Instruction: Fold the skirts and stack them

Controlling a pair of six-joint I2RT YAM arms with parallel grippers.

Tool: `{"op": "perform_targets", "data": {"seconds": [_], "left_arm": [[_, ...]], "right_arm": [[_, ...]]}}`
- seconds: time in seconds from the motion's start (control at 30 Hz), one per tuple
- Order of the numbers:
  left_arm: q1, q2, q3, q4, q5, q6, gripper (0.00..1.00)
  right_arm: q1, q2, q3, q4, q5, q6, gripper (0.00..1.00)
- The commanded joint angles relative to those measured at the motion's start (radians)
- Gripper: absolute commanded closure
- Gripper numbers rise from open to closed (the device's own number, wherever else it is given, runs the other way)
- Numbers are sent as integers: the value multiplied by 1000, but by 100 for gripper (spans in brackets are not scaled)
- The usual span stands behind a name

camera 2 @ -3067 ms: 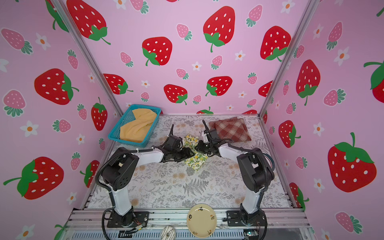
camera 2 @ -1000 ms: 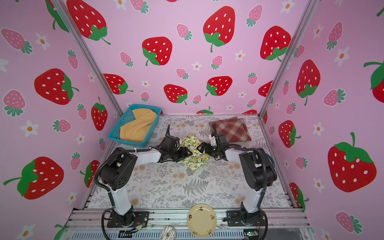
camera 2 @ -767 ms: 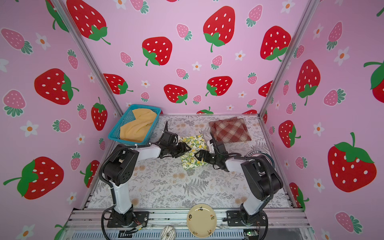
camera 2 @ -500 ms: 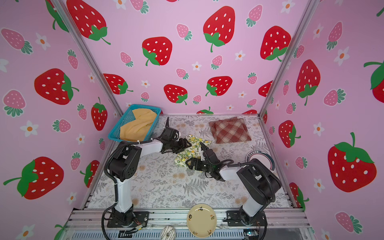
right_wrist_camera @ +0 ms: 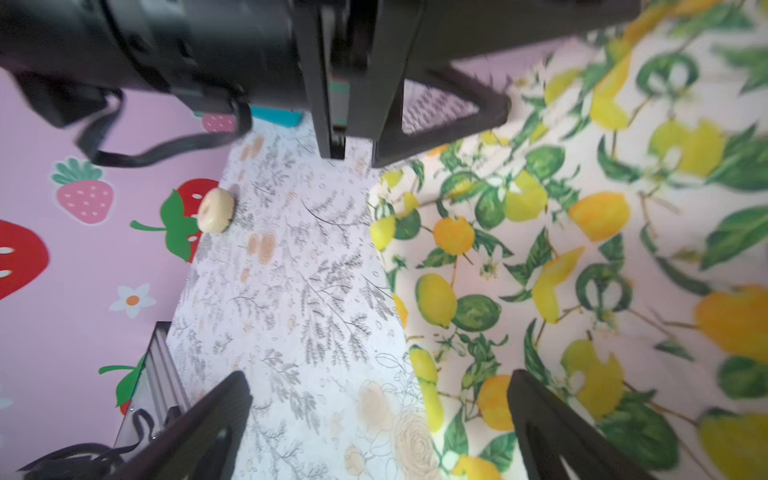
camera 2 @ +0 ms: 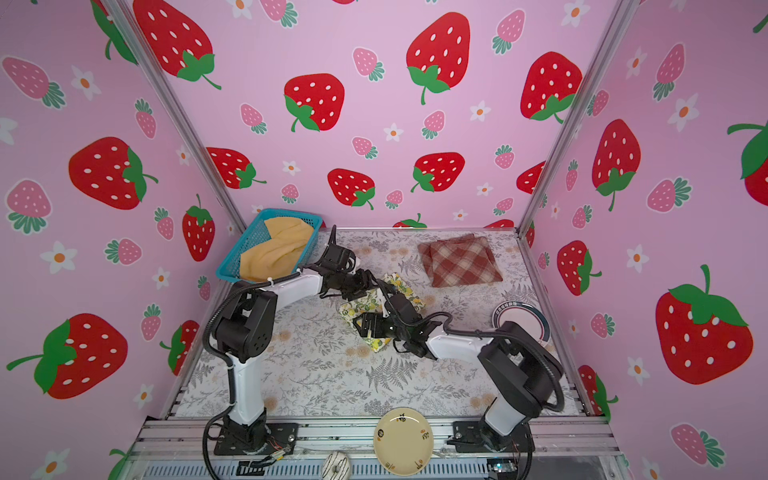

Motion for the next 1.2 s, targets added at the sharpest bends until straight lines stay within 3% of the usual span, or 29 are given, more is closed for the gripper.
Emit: {"op": "perform_targets", "data": {"seconds": [0.0, 0.4, 0.73, 1.17], "left_arm": [[34, -133, -53, 3, 31, -23, 29], [19, -426, -384, 160, 26, -184, 25], [-61, -446, -438, 214, 3, -240, 25], [-100, -418, -483, 272, -26, -272, 25]], "right_arm": [[-61, -111, 7, -96, 37, -96, 0], [-325, -90, 11, -105, -170, -208, 0], [-372, 76, 14, -10, -238, -205, 0], [-384, 112, -109, 44, -180, -177, 0]]}}
